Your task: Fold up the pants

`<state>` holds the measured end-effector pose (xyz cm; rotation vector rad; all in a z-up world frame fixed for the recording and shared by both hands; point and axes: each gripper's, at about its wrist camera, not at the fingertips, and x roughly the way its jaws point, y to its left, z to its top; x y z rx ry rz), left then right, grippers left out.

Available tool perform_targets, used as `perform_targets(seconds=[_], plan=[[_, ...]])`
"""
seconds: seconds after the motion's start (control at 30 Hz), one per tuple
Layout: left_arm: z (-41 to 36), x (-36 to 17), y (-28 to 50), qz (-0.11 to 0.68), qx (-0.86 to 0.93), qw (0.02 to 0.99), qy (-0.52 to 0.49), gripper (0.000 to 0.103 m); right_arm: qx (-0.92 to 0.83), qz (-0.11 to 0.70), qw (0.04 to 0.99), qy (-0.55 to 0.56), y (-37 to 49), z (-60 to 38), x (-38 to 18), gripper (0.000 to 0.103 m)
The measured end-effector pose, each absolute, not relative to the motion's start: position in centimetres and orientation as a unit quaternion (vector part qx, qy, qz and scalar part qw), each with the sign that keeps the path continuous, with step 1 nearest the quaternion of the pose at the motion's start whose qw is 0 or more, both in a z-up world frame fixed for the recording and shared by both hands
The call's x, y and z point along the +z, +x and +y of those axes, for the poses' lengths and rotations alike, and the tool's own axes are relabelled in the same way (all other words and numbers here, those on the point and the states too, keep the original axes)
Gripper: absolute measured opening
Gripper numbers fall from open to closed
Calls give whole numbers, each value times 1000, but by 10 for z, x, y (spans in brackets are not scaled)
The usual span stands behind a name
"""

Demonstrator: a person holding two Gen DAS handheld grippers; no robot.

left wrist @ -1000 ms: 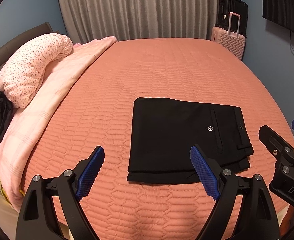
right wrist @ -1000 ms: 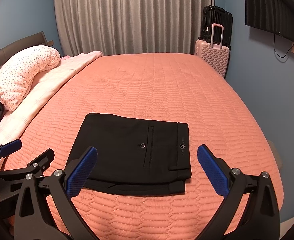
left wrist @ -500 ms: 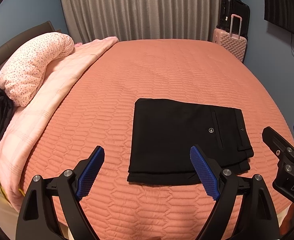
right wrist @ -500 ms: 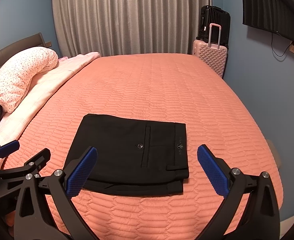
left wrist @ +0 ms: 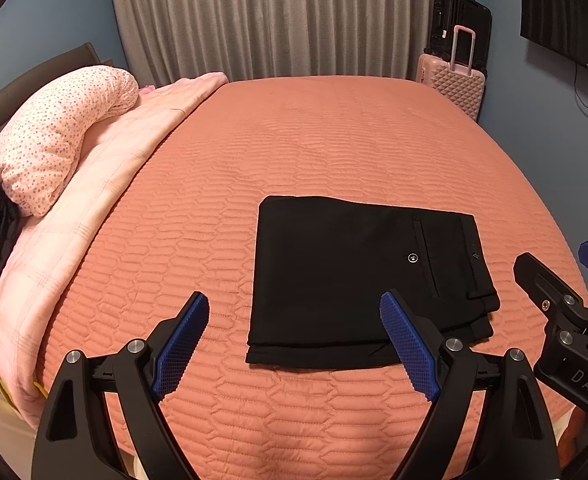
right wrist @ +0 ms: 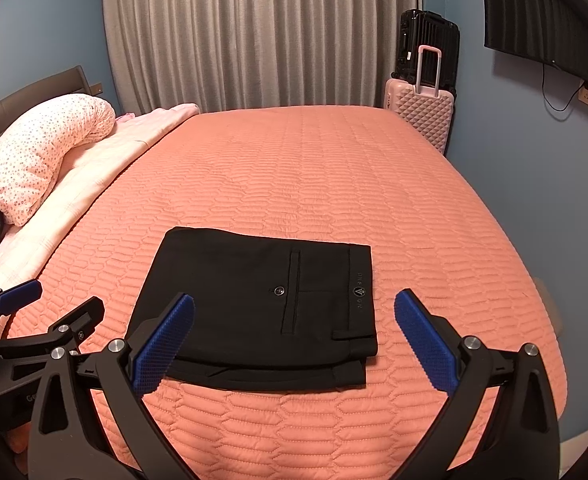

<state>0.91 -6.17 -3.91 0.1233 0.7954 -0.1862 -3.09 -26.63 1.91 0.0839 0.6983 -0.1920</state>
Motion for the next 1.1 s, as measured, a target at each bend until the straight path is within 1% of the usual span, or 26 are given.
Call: perform_targets(seconds=[0.5, 0.77, 0.93, 1.1], plan=[[-64, -37, 8, 383, -92, 916, 68, 86, -93, 341, 935, 41, -31, -267, 19, 98], [-69, -36, 3, 362, -79, 924, 91, 85, -95, 341, 934, 42, -31, -265, 21, 98], [-68, -38, 5, 372, -73, 921, 91, 85, -97, 341, 934, 41, -31, -264, 21, 98], [-63, -40, 9, 388, -88, 915, 70, 84, -97, 340, 935, 41, -31, -262, 21, 98]])
